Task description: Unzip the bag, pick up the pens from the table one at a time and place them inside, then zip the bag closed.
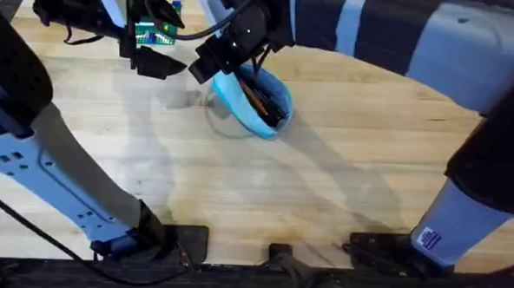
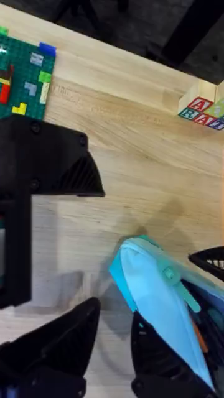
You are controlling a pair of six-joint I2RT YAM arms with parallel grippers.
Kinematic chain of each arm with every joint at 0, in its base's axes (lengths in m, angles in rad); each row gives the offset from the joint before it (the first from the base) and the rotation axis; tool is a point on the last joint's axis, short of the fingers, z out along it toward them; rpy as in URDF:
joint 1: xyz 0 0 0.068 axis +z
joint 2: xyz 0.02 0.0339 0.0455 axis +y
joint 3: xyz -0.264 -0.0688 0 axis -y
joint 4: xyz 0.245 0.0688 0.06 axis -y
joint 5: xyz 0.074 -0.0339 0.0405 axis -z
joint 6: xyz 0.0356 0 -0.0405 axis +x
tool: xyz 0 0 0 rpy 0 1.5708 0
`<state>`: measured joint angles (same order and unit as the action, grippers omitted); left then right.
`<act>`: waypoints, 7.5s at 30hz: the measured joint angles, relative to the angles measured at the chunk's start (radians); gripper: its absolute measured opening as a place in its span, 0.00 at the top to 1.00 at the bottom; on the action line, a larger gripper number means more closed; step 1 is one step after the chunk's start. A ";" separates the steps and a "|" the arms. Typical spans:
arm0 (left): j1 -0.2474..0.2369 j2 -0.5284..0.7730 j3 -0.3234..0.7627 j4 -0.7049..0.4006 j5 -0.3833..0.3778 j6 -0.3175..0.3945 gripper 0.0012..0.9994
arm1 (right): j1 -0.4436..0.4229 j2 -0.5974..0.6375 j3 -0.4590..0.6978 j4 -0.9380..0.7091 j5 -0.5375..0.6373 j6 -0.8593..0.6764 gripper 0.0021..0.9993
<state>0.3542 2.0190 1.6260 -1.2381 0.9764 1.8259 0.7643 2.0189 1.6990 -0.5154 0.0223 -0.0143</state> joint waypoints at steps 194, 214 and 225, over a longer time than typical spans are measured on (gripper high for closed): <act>-0.151 0.187 0.002 0.005 0.180 0.060 0.01 | -0.009 0.026 0.091 -0.091 0.039 -0.009 0.97; -0.151 0.221 0.002 -0.012 0.206 0.059 0.01 | -0.009 0.026 0.091 -0.091 0.041 -0.009 0.97; -0.151 0.221 0.002 -0.012 0.206 0.059 0.01 | -0.009 0.025 0.092 -0.091 0.041 -0.009 0.97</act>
<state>0.2035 2.2402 1.6279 -1.2497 1.1828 1.8853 0.7551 2.0443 1.7908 -0.6060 0.0635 -0.0231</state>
